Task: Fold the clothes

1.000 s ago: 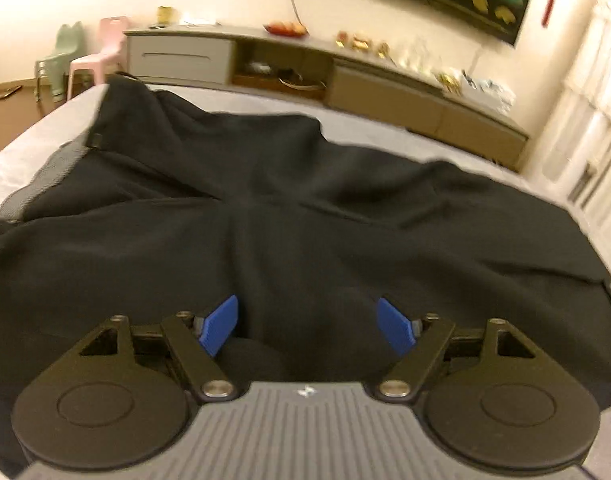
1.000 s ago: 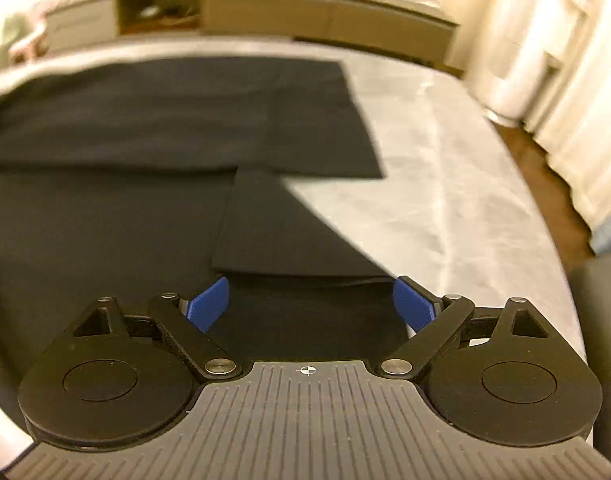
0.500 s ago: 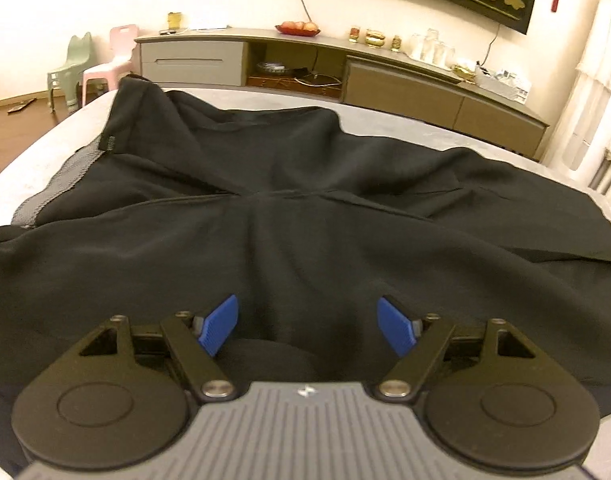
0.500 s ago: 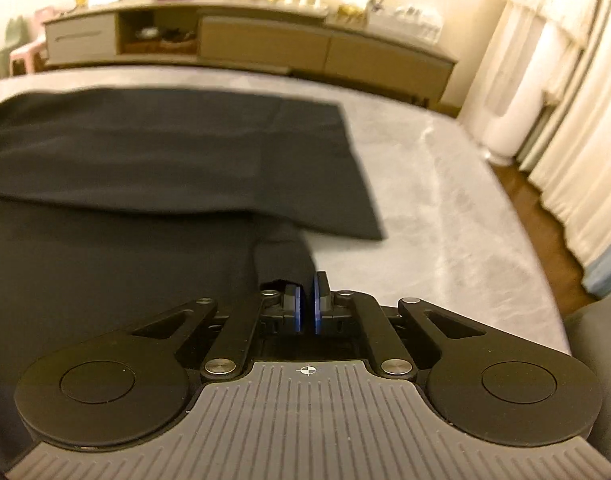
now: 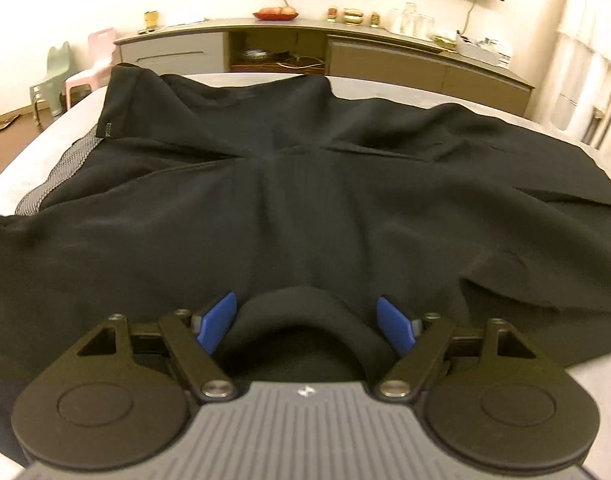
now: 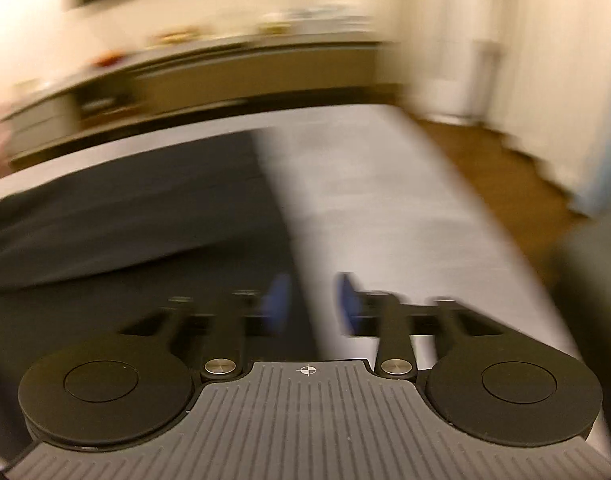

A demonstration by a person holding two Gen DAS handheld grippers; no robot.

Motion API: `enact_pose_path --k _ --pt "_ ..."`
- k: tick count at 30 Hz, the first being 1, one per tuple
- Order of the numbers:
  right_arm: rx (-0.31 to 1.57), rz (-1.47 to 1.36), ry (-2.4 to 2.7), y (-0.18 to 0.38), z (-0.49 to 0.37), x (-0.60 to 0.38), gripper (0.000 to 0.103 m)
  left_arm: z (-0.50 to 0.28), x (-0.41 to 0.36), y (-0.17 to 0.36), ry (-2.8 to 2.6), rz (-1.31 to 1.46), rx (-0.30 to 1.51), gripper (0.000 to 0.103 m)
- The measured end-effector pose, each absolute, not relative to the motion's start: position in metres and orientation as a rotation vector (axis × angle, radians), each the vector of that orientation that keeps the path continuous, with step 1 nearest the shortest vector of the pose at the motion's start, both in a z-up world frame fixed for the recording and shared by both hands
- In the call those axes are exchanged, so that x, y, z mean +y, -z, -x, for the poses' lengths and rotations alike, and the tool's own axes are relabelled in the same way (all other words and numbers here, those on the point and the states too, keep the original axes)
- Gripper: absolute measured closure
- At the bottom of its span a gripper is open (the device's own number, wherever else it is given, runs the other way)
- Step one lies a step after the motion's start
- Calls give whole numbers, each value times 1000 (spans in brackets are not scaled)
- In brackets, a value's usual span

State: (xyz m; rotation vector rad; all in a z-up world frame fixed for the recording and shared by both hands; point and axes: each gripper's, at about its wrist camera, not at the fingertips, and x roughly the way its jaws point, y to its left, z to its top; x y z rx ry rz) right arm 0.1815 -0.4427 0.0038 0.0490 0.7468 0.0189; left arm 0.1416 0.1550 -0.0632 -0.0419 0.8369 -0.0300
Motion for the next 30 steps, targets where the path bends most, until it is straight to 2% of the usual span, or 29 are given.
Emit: enact_pose_path --k 5,6,7,10,14,17,21,25,30 --pt "842 97 -280 18 -157 -361 45 -121 166 58 70 75 867 40" --pt "845 136 -295 21 -150 -354 43 -116 168 57 70 80 873 41" --pt "848 175 -310 25 -142 -347 38 -112 170 56 71 86 878 41" --pt "903 187 -337 28 -125 -346 39 -100 176 52 60 99 854 43" --pt "946 216 -259 25 -111 -368 38 -84 184 28 70 118 724 44" --pt "960 236 -181 25 -107 -380 32 -79 202 11 11 195 639 44" --pt "884 213 -91 9 -107 -387 36 -80 233 3 -89 303 592 42" --pt "739 79 -98 -19 -118 -385 17 -89 247 5 -127 351 627 37" --pt "677 22 -87 -25 -174 -376 13 -126 245 15 -154 268 712 37"
